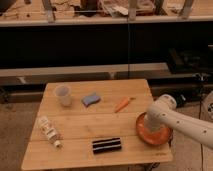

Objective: Push the ceramic bowl across the table

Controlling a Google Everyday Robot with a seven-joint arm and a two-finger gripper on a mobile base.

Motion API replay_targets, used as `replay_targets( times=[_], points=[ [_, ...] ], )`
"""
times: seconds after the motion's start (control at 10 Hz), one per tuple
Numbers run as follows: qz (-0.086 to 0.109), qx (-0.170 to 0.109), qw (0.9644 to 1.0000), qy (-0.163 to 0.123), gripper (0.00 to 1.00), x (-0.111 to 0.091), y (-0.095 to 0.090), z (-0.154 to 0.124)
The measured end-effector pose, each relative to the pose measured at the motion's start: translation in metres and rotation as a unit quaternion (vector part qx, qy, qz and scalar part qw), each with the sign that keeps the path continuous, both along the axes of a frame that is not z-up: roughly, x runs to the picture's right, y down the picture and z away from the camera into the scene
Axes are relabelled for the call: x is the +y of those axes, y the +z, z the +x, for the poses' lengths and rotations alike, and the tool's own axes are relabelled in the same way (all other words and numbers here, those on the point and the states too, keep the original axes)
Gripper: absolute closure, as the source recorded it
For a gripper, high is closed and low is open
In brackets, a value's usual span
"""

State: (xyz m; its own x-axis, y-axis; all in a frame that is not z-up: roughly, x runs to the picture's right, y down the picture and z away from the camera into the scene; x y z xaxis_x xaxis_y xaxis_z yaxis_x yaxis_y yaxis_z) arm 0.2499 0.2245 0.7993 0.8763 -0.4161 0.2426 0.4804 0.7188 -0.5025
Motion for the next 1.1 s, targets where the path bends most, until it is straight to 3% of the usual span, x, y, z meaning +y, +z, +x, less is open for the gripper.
replay_targets(
  times=[1.1],
  points=[
    [-0.014, -0.019, 0.9991, -0.035, 0.81, 0.005, 0.002, -0.013]
  ],
)
